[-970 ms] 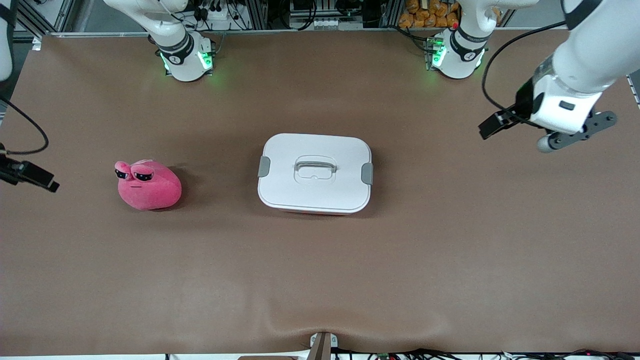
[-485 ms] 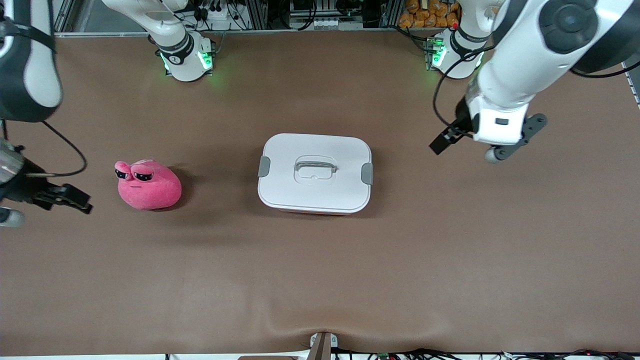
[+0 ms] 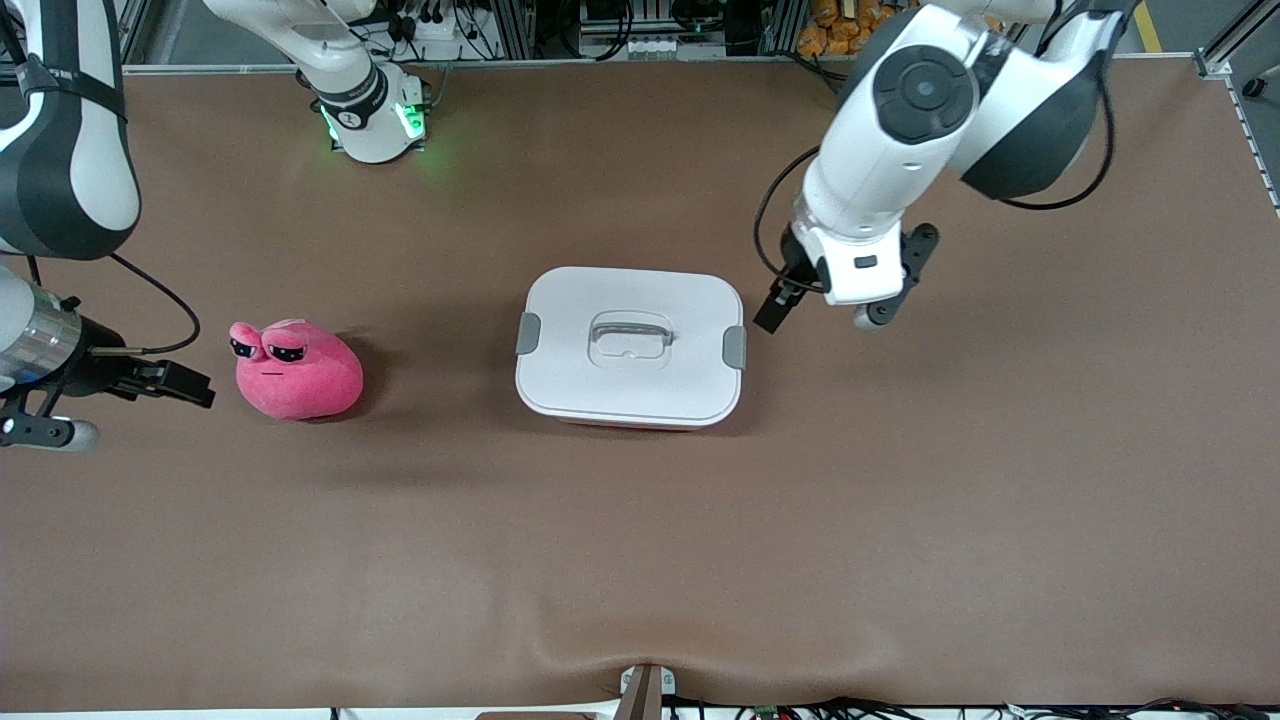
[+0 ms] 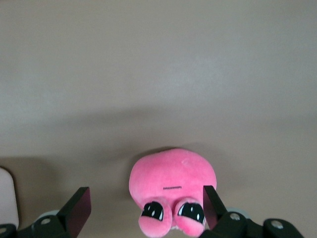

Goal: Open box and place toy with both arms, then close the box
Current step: 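Grasp the lid handle with the left gripper while the right gripper reaches the toy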

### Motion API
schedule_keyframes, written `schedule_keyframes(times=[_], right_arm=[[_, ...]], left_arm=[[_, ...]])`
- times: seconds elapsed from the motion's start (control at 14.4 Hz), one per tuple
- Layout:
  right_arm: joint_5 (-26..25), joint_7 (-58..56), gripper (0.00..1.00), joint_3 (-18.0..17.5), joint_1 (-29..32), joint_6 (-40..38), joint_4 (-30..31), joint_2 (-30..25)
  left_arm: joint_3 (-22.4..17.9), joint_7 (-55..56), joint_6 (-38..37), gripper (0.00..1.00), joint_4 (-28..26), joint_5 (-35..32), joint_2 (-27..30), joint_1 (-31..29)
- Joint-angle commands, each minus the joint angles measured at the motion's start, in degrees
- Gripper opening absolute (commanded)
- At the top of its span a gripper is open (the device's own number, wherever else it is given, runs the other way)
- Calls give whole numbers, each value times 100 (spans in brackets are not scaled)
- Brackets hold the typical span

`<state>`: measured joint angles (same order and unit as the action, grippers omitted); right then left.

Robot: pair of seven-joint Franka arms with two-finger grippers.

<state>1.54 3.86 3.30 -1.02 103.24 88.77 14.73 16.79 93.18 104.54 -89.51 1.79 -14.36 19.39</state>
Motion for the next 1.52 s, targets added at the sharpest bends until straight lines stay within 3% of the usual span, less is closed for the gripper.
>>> schedule_keyframes(times=[0.0, 0.28, 0.55, 0.97, 1.45], right_arm=[[144, 27, 100, -58, -56, -155, -61, 4], [118, -70, 100, -49, -66, -146, -79, 4], [101, -61, 100, -49, -214, -1041, -114, 4], [100, -35, 100, -49, -233, -1060, -123, 13], [74, -8, 100, -49, -198, -1016, -131, 21]], left_arm=[[-27, 944, 259, 100, 294, -116, -356, 319], [-27, 2132, 593, 96, 312, -486, -664, 671], [-27, 3354, 937, 92, 320, -722, -901, 978], [-36, 4839, 1129, 89, 575, -1373, -1402, 1532], [-79, 5658, 1463, 76, 707, -1936, -1806, 1902]])
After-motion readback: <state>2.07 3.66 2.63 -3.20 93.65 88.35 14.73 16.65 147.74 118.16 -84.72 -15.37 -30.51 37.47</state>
